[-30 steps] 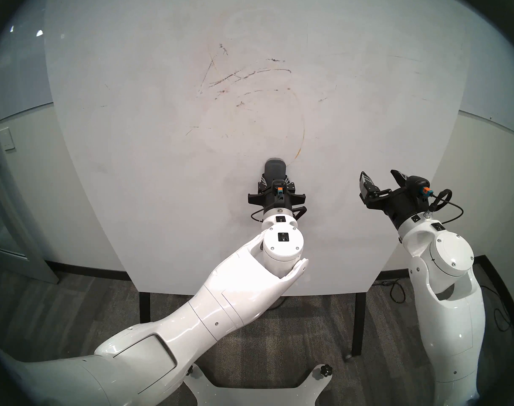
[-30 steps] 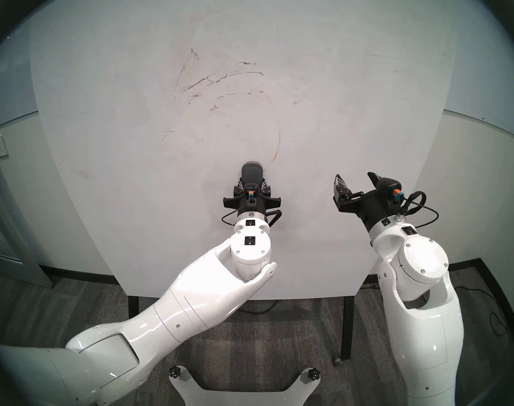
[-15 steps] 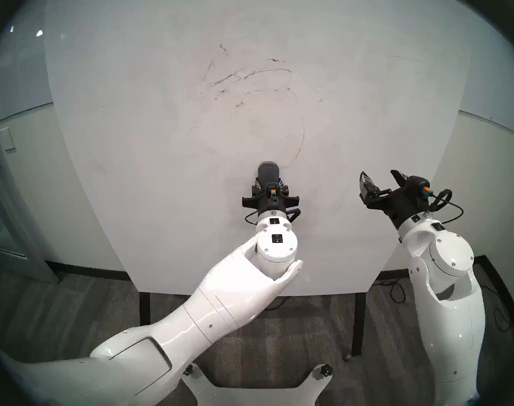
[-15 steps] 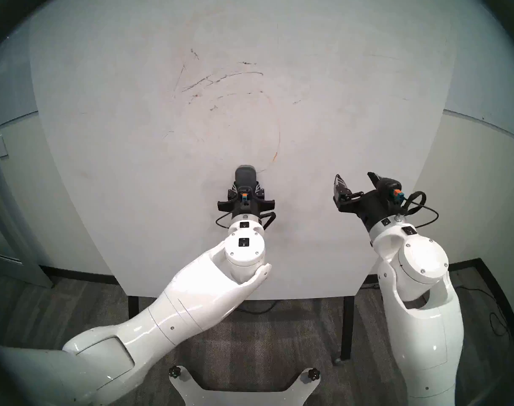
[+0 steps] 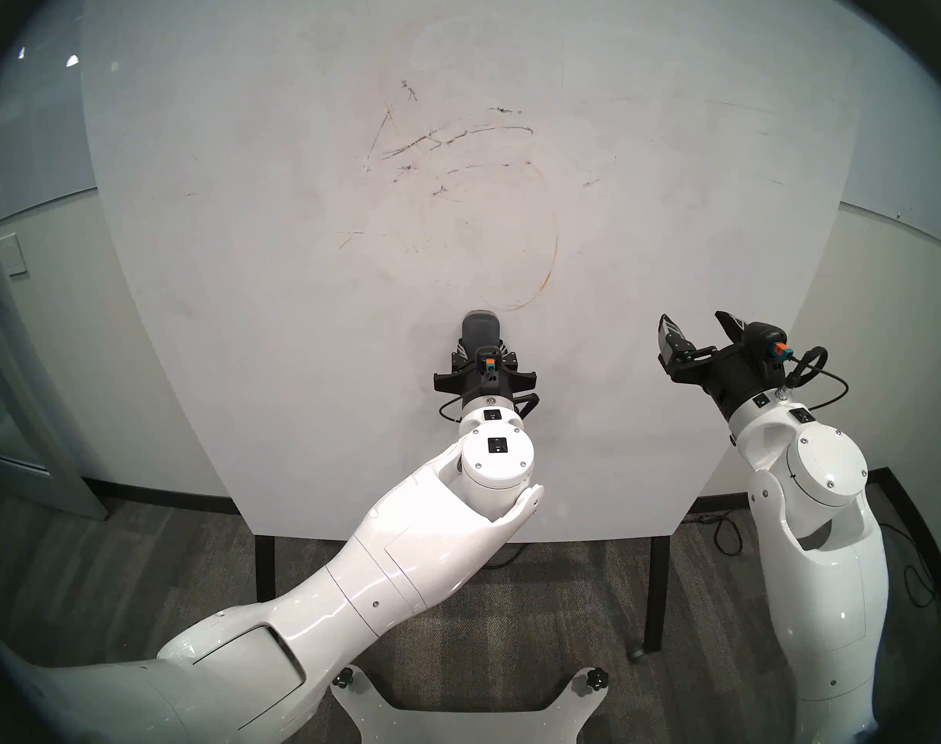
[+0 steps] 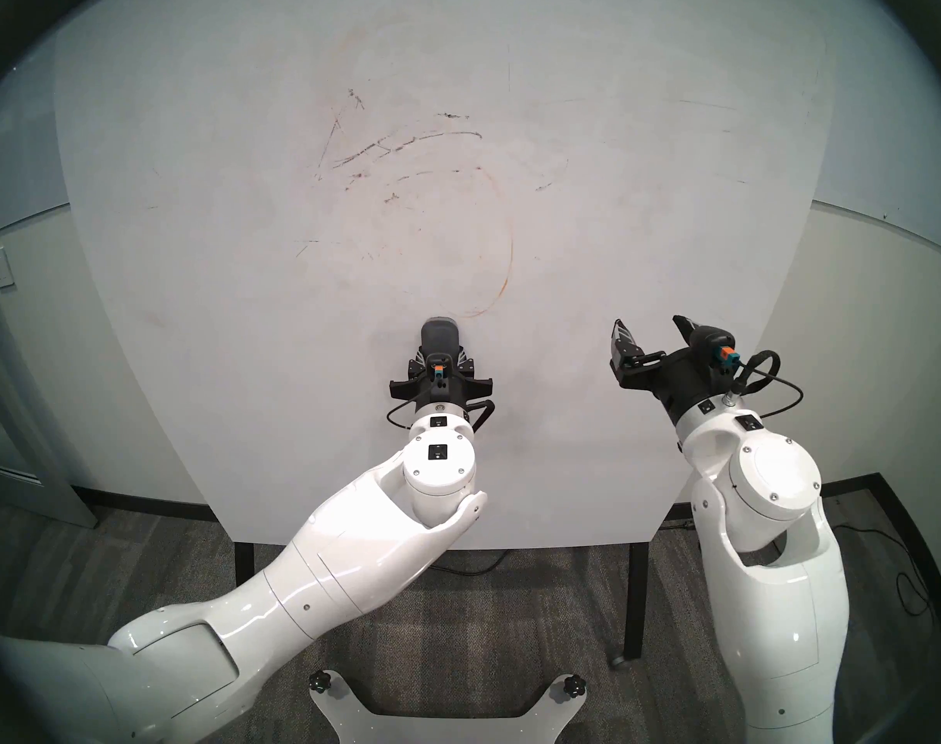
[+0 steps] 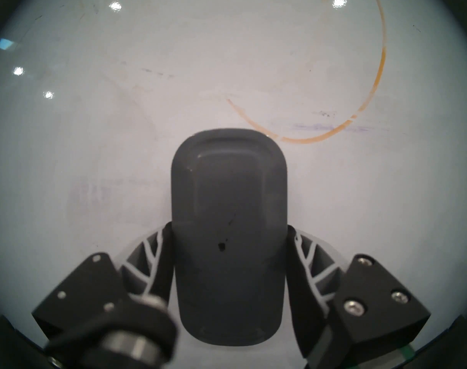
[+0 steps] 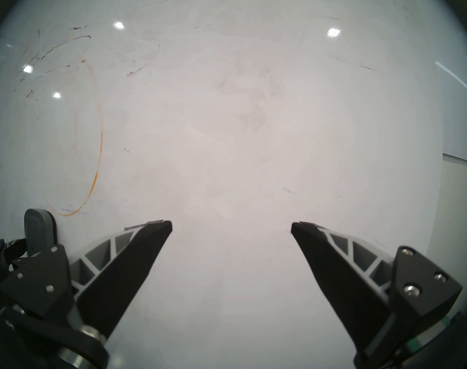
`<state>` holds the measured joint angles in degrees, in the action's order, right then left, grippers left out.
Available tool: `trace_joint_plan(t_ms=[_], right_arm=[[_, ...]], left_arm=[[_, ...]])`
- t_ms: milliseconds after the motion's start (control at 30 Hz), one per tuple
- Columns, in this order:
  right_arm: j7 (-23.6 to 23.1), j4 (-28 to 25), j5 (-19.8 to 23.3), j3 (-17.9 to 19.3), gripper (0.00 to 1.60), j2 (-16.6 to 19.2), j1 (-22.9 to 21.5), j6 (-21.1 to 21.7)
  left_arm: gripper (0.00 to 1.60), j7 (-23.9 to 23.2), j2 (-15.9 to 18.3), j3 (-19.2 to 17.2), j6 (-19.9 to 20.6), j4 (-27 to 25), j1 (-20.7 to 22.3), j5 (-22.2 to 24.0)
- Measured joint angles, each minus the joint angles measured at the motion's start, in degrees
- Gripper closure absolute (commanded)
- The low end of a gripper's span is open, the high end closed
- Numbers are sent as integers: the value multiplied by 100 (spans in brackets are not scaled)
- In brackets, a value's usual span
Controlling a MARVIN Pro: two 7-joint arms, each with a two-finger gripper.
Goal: Erase all marks on the whiteboard with the eraser
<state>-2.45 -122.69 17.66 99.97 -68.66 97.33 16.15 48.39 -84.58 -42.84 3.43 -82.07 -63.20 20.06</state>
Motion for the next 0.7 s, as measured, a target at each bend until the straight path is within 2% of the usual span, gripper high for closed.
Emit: trace_joint_plan(t_ms=[700], right_arm=[[0, 0, 0, 0, 0, 0, 0, 1]], left_arm=[[160, 153, -232, 250, 142, 332, 285, -114]])
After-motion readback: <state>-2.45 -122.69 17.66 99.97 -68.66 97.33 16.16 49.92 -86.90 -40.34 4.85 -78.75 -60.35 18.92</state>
